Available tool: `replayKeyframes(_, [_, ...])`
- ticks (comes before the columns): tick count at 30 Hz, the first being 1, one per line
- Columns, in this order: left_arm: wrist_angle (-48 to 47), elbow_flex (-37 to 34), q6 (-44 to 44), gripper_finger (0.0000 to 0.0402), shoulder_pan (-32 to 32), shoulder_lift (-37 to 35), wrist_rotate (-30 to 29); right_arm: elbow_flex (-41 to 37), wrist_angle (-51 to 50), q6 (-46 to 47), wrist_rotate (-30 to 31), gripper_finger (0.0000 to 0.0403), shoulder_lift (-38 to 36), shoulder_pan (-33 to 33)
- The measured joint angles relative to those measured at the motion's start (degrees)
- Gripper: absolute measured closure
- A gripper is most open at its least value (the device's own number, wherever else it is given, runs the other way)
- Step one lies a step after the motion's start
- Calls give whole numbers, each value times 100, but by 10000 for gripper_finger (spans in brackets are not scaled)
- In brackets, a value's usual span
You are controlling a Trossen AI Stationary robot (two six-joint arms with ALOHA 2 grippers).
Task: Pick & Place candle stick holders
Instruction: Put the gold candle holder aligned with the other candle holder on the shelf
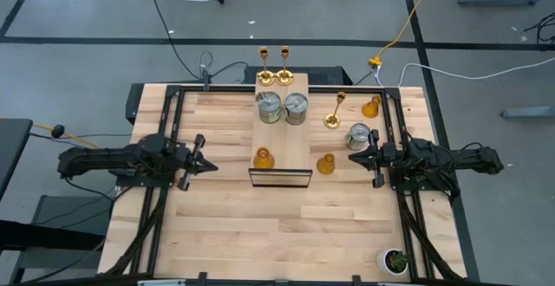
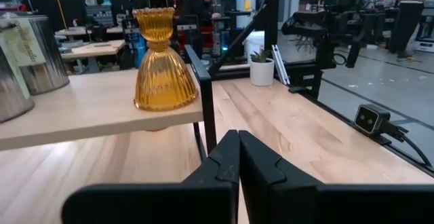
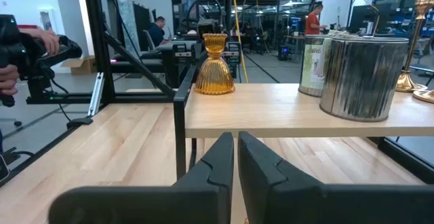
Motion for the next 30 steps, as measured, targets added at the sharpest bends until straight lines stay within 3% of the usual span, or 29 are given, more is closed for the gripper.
replayKeyframes(30, [-214,-2,-50,388,-6,-559,-475,0,0,1,0,376,0,-1])
